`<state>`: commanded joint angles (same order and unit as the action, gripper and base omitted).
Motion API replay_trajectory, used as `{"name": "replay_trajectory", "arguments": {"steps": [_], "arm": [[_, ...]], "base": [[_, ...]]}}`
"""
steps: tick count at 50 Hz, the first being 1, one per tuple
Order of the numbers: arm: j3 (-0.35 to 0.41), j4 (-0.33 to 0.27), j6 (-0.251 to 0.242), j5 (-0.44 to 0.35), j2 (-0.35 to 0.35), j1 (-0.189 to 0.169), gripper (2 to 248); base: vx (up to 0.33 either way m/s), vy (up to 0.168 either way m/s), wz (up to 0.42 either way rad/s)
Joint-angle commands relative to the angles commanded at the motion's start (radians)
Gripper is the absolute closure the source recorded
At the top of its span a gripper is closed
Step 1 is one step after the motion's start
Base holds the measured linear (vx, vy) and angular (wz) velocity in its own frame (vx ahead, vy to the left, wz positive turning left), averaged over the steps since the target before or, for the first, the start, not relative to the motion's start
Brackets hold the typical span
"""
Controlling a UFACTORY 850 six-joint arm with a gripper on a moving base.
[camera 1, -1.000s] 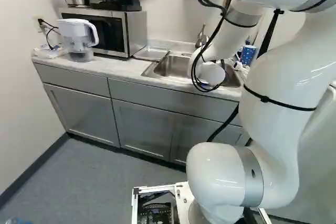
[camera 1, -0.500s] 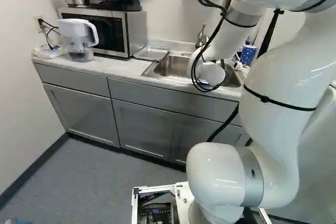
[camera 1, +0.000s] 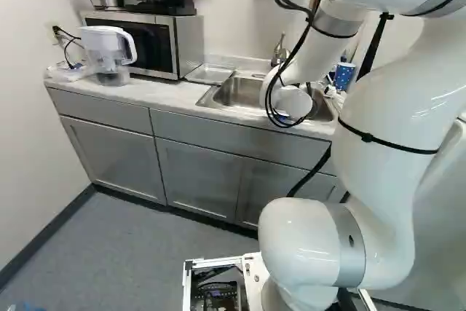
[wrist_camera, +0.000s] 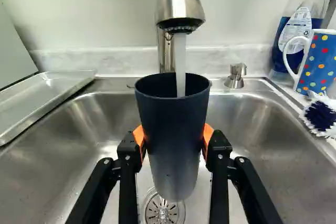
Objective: Rinse the cup and place it in the tray
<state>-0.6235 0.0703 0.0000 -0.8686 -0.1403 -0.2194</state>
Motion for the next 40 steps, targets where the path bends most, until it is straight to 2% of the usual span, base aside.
{"name": "replay_trajectory", "arguments": {"steps": [40], "arm": [[0.0, 0.0, 0.0, 0.0, 0.0, 0.0, 127]], "base": [[0.0, 0.0, 0.0]]}}
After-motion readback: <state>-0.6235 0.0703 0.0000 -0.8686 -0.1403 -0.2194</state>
